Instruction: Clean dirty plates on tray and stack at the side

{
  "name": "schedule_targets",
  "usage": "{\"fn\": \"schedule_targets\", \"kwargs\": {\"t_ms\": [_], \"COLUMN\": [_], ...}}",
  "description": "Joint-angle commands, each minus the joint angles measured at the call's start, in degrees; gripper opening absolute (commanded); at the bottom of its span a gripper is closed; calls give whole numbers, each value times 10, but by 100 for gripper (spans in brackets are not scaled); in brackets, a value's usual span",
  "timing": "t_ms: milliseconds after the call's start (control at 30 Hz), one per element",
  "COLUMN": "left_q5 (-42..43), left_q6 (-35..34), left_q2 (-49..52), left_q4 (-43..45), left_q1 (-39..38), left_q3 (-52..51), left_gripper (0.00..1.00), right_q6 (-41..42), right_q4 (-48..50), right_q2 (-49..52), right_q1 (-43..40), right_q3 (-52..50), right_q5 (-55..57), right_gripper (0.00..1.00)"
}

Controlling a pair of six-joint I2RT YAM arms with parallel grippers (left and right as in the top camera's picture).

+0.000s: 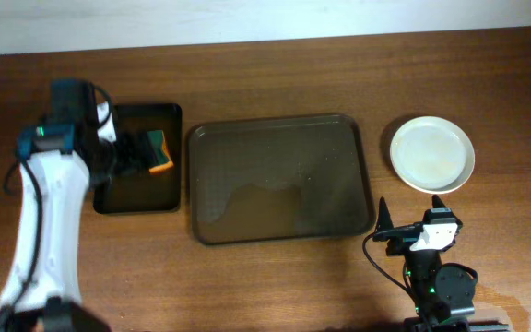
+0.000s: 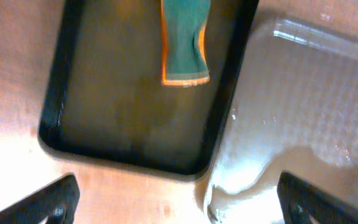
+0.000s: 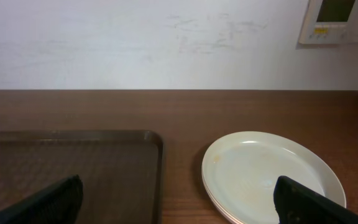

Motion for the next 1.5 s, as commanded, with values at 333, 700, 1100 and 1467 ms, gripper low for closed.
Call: {"fn": "schedule_targets", "kwargs": {"t_ms": [333,700,1100,1467], "left_q5": [-30,-75,-67,-68], "left_q6": [12,26,86,191], "left_q2": [-429,-638,-838,-899], "left_q4": [355,605,559,558], "left_q1": [-78,-109,-56,-56], "left_q3": [-540,-778,-801,-801], "left_gripper": [100,100,100,100], "right_q6": [-3,-3,-3,-3], "right_q4": [-3,-3,-3,-3], "right_q2": [-5,-5,-5,-5], "right_q1": [-4,-4,-4,-4], "right_q3": [-4,-4,-4,-4], "right_q5": [1,1,1,1], "right_gripper": [98,98,98,98]}}
